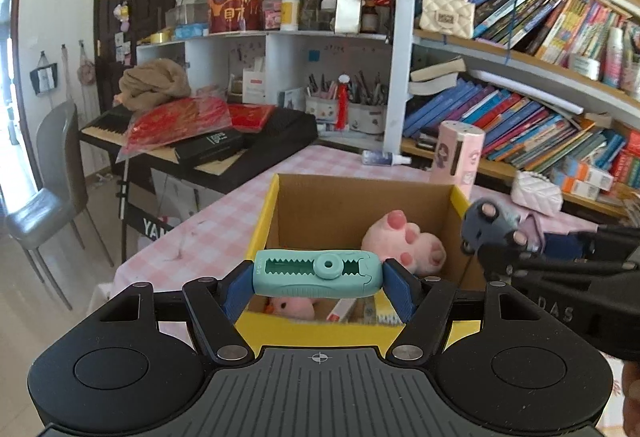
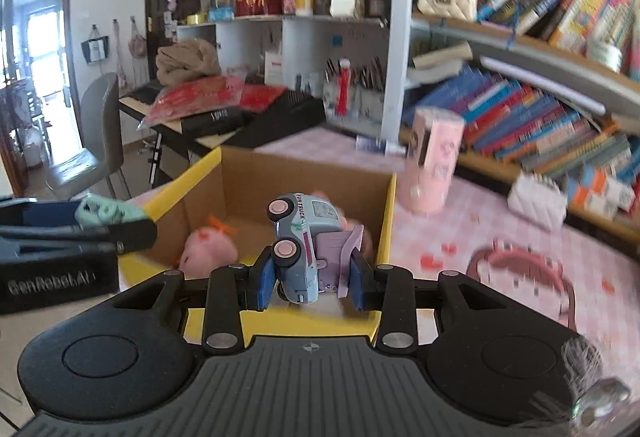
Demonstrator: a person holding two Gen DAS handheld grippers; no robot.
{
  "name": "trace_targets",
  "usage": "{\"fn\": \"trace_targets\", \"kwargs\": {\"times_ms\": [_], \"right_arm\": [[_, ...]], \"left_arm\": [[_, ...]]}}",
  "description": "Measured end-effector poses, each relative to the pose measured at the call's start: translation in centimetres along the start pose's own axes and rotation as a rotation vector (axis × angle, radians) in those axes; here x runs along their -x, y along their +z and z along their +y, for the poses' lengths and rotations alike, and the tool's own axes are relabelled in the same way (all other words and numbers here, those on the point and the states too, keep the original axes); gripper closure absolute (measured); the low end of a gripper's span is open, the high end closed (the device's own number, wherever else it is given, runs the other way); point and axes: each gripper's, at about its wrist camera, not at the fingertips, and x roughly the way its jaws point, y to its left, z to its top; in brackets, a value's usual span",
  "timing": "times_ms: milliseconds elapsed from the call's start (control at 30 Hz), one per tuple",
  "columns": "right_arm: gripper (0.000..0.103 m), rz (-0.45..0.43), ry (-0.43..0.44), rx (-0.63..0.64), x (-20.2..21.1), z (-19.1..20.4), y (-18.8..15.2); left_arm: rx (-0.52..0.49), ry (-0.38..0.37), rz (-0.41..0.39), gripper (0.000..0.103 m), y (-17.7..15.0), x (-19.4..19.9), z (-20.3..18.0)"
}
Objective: Organize objects
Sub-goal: 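Lift the mint-green toy and grey car and carry both over the yellow box, then open the left gripper to drop the green toy while the right gripper releases the car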
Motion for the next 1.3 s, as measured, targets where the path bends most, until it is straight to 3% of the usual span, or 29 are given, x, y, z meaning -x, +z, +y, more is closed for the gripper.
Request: {"fn": "trace_targets", "kwargs": {"times_ms": [300, 600, 1300], "right_arm": [[0.069, 0.057, 0.076, 0.074, -5.7, -2.0, 0.9], [0.069, 0.118, 0.136, 0.168, -9.2, -2.2, 0.2], [0.069, 0.207, 0.194, 0.314, -12.9, -1.2, -0.1]], "left_arm": [[-0.024, 0.092, 0.091, 0.035, 0.3, -5.3, -1.7], [-0.033, 0.154, 0.172, 0.034, -0.4, -7.6, -2.5], [-0.071, 0.213, 0.211, 0.034, -0.9, -9.4, -3.0]]}}
